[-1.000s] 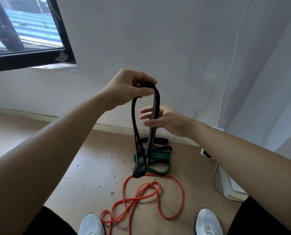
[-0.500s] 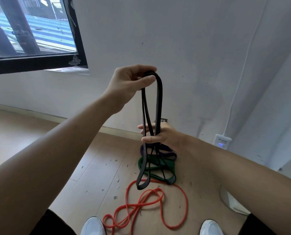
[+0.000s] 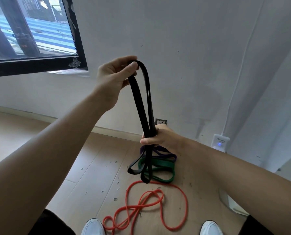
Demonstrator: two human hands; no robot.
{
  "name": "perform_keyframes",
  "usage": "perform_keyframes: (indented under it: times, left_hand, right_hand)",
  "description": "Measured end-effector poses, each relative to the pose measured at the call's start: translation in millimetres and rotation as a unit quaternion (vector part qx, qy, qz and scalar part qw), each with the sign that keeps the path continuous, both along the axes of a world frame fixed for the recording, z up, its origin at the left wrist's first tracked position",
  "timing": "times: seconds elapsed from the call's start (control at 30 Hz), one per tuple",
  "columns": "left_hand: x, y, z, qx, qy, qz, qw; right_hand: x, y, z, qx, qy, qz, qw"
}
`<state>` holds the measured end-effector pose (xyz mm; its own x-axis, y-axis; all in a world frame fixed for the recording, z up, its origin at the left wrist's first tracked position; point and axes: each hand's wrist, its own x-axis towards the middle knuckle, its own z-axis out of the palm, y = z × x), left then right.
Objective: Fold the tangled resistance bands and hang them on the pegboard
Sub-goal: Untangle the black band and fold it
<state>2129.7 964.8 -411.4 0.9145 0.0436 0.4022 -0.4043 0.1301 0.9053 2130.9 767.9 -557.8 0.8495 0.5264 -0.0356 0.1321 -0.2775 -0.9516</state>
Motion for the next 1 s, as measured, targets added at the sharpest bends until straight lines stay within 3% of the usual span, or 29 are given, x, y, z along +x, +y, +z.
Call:
perform_keyframes:
  times: [0.23, 0.47, 0.63, 0.77, 0.9, 1.0]
  left_hand:
    - [5.2, 24.3, -9.7, -0.035, 0.016, 0.018, 0.999]
    - [9.2, 48.9, -26.9, 0.013, 0.032, 0.032, 0.999]
    - [11.1, 80.0, -53.8, 0.044, 0.097, 0.062, 0.992]
    - [8.8, 99.7, -75.8, 0.167, 0.161, 0.028, 0.972]
    - [5.6, 103.5, -90.5, 0.374, 0.166, 0.006, 0.912]
    - [5.4, 102.6, -96.1, 0.454, 0.152, 0.004, 0.878]
  right_hand:
    - [3.0, -13.2, 4.4, 0.019, -0.039, -0.047, 0.998]
    - [11.6, -24.2, 6.3, -0.060, -0.078, -0.052, 0.994]
    - [17.8, -35.2, 20.5, -0.053, -0.061, -0.080, 0.993]
    - [20.5, -44.7, 29.5, -0.069, -0.079, -0.108, 0.988]
    - [24.3, -48.7, 33.8, -0.148, -0.128, -0.111, 0.974]
    - [23.0, -47.6, 39.7, -0.226, -0.159, -0.085, 0.957]
